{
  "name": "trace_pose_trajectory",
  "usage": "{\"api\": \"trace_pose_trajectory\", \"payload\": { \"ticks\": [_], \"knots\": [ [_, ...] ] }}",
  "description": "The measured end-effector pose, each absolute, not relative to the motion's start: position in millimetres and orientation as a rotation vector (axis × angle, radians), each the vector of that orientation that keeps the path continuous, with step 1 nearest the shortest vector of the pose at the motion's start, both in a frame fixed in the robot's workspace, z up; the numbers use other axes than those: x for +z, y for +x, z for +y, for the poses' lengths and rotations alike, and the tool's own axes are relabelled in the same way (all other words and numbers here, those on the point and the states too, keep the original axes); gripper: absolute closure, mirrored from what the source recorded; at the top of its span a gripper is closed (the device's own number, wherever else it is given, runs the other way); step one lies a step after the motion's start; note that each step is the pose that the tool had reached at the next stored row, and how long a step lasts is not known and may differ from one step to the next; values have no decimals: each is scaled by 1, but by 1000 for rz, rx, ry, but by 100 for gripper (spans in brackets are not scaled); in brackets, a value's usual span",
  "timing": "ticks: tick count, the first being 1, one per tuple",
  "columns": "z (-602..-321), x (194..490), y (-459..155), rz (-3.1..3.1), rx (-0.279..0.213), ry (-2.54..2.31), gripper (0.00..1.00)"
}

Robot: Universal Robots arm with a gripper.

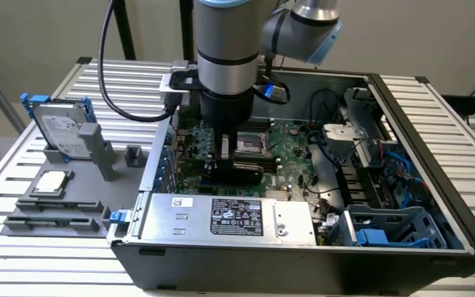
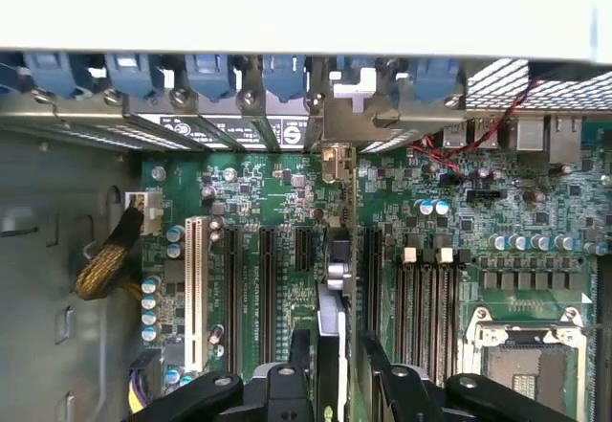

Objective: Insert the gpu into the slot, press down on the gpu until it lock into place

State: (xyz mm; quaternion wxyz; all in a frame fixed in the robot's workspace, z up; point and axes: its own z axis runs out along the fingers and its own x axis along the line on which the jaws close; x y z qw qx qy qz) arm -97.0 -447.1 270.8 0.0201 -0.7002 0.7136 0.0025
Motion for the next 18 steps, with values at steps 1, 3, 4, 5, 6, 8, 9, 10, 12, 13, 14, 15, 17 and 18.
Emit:
{"api": "trace_pose_trajectory", "payload": {
  "ticks": [1, 3, 4, 5, 6, 8, 9, 10, 12, 13, 14, 15, 17, 18],
  "knots": [
    [-447, 275, -97, 2214, 8, -2172, 66],
    [-447, 284, -97, 2214, 8, -2172, 66],
    [-447, 289, -97, 2214, 8, -2172, 66],
    [-447, 293, -97, 2214, 8, -2172, 66],
    [-447, 297, -97, 2214, 8, -2172, 66],
    [-447, 300, -97, 2214, 8, -2172, 75],
    [-447, 300, -97, 2214, 8, -2172, 75],
    [-447, 300, -97, 2214, 8, -2172, 82],
    [-447, 300, -97, 2214, 8, -2172, 87],
    [-447, 300, -97, 2214, 8, -2172, 89],
    [-447, 300, -97, 2214, 8, -2172, 89],
    [-447, 300, -97, 2214, 8, -2173, 89],
    [-447, 300, -98, 2214, 7, -2173, 89],
    [-447, 299, -99, 2214, 8, -2173, 89]
  ]
}}
